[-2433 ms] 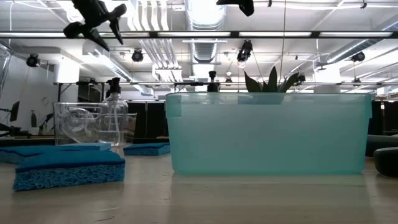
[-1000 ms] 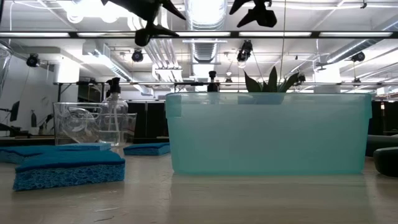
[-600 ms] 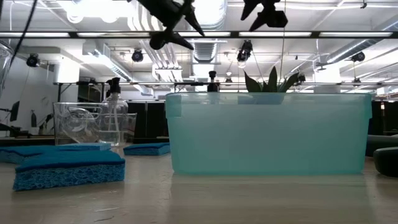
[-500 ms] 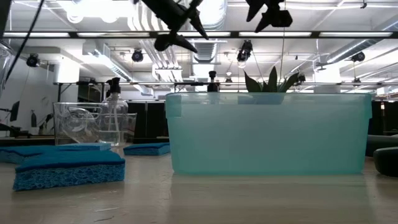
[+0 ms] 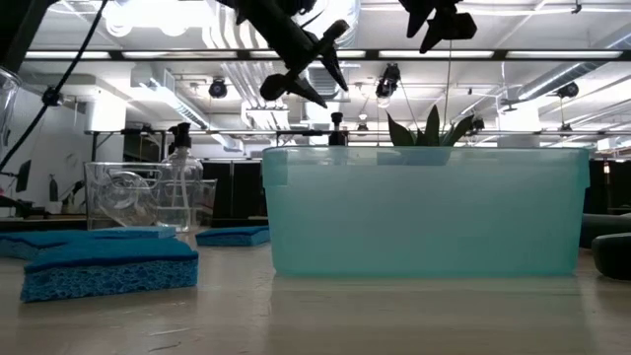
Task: Pick & Place Kitchen Sink Supplies
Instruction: Put the transparent soap dispenser into the top transparent bin
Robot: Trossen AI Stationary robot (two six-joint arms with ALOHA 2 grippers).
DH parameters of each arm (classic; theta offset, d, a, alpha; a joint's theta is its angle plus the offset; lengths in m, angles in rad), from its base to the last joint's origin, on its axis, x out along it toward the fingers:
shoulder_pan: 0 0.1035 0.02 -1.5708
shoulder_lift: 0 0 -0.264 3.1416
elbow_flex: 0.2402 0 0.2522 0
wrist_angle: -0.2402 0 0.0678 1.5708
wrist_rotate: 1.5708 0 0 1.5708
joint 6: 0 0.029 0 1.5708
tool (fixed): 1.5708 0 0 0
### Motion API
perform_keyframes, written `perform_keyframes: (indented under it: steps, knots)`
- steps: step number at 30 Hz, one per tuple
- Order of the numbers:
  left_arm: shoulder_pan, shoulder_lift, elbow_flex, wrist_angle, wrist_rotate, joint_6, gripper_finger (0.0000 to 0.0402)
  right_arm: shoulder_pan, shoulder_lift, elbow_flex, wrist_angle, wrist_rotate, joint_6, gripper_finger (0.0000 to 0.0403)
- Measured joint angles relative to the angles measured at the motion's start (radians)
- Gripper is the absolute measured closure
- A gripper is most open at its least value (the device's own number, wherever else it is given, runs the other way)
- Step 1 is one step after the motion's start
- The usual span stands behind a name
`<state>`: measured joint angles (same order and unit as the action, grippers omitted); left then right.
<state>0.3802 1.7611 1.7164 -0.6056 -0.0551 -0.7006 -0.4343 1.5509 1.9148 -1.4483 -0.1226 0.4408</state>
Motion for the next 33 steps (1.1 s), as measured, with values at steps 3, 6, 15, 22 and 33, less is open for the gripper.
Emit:
perform_keyframes:
  steps: [3, 6, 15, 22, 33]
  knots:
    - [-0.002, 0.021, -0.002, -0.01, -0.01, 0.012, 0.0177, 0.0, 0.0, 0.0, 0.0, 0.003, -0.004, 0.0209]
    - [-0.004, 0.041, -0.002, -0.016, -0.012, 0.015, 0.0177, 0.0, 0.0, 0.0, 0.0, 0.003, -0.006, 0.0209]
    - [-0.011, 0.057, -0.002, -0.035, -0.015, 0.044, 0.0177, 0.0, 0.0, 0.0, 0.003, 0.022, -0.031, 0.0209]
    - [-0.009, 0.057, -0.004, -0.045, -0.025, 0.064, 0.0179, 0.0, 0.0, 0.0, 0.017, 0.022, -0.038, 0.0209]
    - [-0.003, 0.057, -0.028, -0.037, -0.041, 0.076, 0.0251, 0.0, 0.0, 0.0, 0.023, 0.047, -0.041, 0.0209]
